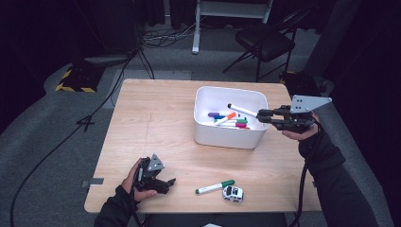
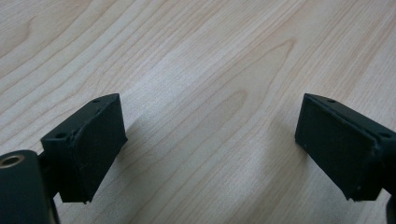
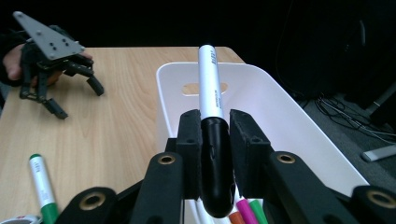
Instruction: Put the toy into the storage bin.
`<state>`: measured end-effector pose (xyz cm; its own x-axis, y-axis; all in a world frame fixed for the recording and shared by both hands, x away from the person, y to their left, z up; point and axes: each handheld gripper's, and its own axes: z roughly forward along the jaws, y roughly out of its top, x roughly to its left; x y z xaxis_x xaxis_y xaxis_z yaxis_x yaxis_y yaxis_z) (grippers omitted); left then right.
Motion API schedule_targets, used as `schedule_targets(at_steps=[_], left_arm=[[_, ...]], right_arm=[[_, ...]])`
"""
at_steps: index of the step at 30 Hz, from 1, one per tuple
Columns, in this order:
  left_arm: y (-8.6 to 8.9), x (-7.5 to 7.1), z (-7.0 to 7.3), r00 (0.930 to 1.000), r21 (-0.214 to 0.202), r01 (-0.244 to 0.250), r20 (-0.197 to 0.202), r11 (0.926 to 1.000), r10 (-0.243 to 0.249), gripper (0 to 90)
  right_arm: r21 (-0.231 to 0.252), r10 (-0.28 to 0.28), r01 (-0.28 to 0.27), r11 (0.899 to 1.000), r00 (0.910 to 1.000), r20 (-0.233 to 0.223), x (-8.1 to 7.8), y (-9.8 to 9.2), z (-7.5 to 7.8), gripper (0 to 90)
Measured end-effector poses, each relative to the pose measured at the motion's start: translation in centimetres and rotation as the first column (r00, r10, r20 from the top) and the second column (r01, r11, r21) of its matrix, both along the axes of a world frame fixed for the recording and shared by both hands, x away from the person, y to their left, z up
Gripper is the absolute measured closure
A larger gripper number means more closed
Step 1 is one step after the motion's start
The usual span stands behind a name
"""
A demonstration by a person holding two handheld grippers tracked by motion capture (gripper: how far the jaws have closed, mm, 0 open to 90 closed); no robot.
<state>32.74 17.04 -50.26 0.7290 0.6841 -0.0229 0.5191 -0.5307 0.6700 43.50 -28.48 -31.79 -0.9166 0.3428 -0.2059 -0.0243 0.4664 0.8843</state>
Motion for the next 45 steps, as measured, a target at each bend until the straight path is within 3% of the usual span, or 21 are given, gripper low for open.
schedule_targets(at_steps=[5, 13, 29, 39, 45], left_arm=[[0.0, 0.0, 0.0, 1.0000, 0.000, 0.000, 0.000, 1.0000, 0.000, 8.9], [0.0, 0.0, 0.0, 1.0000, 0.002, 0.001, -0.001, 1.0000, -0.001, 8.9], [0.0, 0.0, 0.0, 1.0000, 0.000, 0.000, 0.000, 1.0000, 0.000, 8.9], [0.0, 0.0, 0.0, 1.0000, -0.002, 0.001, -0.001, 1.0000, -0.001, 8.9], [0.0, 0.0, 0.0, 1.0000, -0.002, 0.001, -0.002, 1.0000, -0.001, 8.9]], right_arm=[[-0.007, -0.022, 0.022, 1.000, 0.9993, -0.030, 2.0, 0.7, -0.1, 75.1], [-0.061, -0.060, 0.056, 0.997, 0.9964, -0.060, 4.2, 1.8, -0.8, 75.1], [-0.147, -0.086, 0.068, 0.987, 0.9896, -0.116, 6.6, 3.8, -2.8, 75.1], [-0.241, -0.100, 0.062, 0.969, 0.9838, -0.149, 7.5, 4.5, -4.4, 75.1], [-0.308, -0.099, 0.044, 0.950, 0.9810, -0.167, 7.6, 4.5, -4.9, 75.1]])
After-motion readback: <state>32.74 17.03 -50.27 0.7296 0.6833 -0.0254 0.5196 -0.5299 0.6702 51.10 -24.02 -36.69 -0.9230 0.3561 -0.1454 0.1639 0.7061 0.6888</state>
